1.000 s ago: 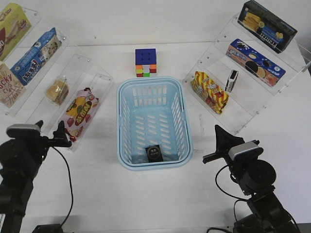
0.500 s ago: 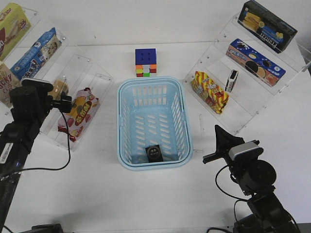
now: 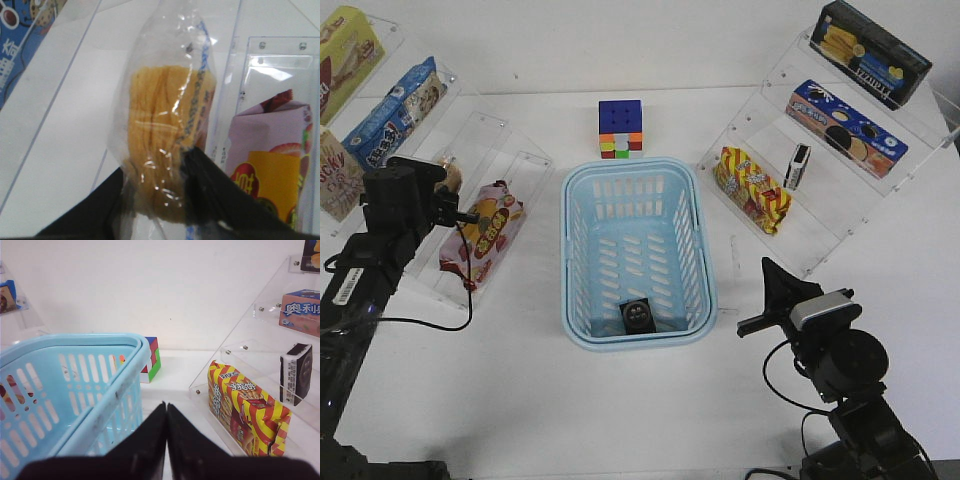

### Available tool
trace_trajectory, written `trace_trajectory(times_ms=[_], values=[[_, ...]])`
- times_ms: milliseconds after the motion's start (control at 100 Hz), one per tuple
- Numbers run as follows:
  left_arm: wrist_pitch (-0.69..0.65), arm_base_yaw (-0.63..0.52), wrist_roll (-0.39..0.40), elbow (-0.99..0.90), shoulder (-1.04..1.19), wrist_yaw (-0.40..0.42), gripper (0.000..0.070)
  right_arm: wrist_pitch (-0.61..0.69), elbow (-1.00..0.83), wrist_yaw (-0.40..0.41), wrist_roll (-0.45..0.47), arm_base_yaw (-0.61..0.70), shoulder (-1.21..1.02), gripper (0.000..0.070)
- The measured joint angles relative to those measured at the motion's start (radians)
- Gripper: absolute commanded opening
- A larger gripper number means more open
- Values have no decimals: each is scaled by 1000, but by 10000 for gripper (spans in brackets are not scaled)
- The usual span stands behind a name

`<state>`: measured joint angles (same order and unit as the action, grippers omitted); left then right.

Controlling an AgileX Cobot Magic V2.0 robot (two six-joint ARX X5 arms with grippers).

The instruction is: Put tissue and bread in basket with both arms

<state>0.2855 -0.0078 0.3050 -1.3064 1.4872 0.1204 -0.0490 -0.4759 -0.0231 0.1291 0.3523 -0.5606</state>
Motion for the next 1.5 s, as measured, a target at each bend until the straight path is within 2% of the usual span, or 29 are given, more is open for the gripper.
trace_trajectory(times_ms=[100,220,280,440,470,520,590,630,670,770,800,830,980,1080,1130,1200,1210,1390,1500], values=[[18,-34,-4,-21,-32,-2,0,0,0,0,0,0,0,2],[47,-109,-21,-61,-122,-77,0,0,0,0,0,0,0,1],[32,-155,-48,-82,-174,-167,1,0,0,0,0,0,0,1],[-36,-300,-144,-95,-256,-503,1,0,0,-1,0,0,0,1],[-43,-333,-157,-96,-254,-546,1,0,0,-1,0,0,0,1],[-39,-391,-171,-96,-238,-570,1,0,0,-1,0,0,0,2],[-18,-467,-182,-95,-199,-570,4,0,0,-1,0,0,0,2],[-3,-502,-187,-95,-173,-570,31,0,0,-1,0,0,0,1],[16,-531,-190,-93,-148,-569,116,0,0,-2,1,0,0,1],[64,-578,-191,-91,-96,-569,403,0,0,-2,3,0,0,1],[77,-584,-191,-91,-86,-569,453,0,0,-2,3,0,0,1],[91,-586,-191,-91,-80,-569,466,0,0,-2,3,0,0,2],[135,-581,-191,-91,-88,-558,450,8,0,-3,3,0,0,2],[150,-566,-190,-91,-120,-499,425,9,0,-3,3,0,0,1],[150,-549,-190,-91,-148,-448,315,9,0,-3,3,0,0,2],[150,-524,-189,-91,-204,-361,15,9,0,-3,3,0,0,1],[150,-521,-189,-91,-214,-347,0,9,0,-3,3,0,0,2],[225,-477,-192,-91,-369,-119,0,8,0,-3,3,0,0,1],[296,-427,-215,-68,-455,-64,0,4,0,-3,3,0,0,2]])
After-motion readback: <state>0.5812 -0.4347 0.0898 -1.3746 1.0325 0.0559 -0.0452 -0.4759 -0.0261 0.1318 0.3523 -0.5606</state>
